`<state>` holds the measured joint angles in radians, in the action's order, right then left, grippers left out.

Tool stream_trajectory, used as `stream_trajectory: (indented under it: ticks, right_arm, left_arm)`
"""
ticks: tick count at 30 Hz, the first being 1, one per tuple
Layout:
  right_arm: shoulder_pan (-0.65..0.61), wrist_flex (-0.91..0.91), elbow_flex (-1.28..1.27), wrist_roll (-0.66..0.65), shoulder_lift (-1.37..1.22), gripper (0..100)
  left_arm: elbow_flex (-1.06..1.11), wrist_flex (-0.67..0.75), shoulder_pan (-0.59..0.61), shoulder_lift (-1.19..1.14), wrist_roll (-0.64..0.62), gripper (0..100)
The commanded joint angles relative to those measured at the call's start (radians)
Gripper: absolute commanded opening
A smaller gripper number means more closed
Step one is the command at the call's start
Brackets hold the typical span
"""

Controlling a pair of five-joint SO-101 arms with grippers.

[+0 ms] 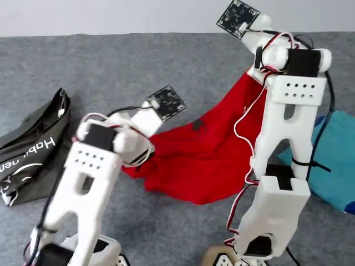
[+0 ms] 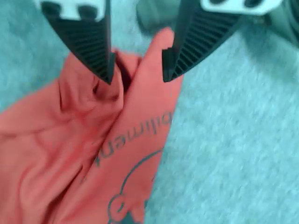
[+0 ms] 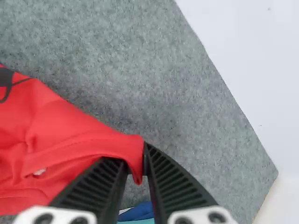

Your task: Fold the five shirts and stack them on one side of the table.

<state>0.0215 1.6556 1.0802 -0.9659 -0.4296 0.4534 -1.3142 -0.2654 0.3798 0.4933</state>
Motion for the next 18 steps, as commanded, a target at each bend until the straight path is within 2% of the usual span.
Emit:
stream_trajectory:
  ticks: [1,8,18]
  right_arm:
    - [-0.007,0.005,0.011,-0.008,0.008,1.0]
    - [0.015,0.005,0.012,-0.008,0.012,1.0]
    - [0.016,0.005,0.012,-0.008,0.012,1.0]
  left_arm:
    - [-0.024,0.115,-0.021,-0.135,-0.028,17]
    - [-0.231,0.129,-0.037,-0.443,-0.049,17]
    - [-0.351,0.13,-0.051,-0.672,-0.043,17]
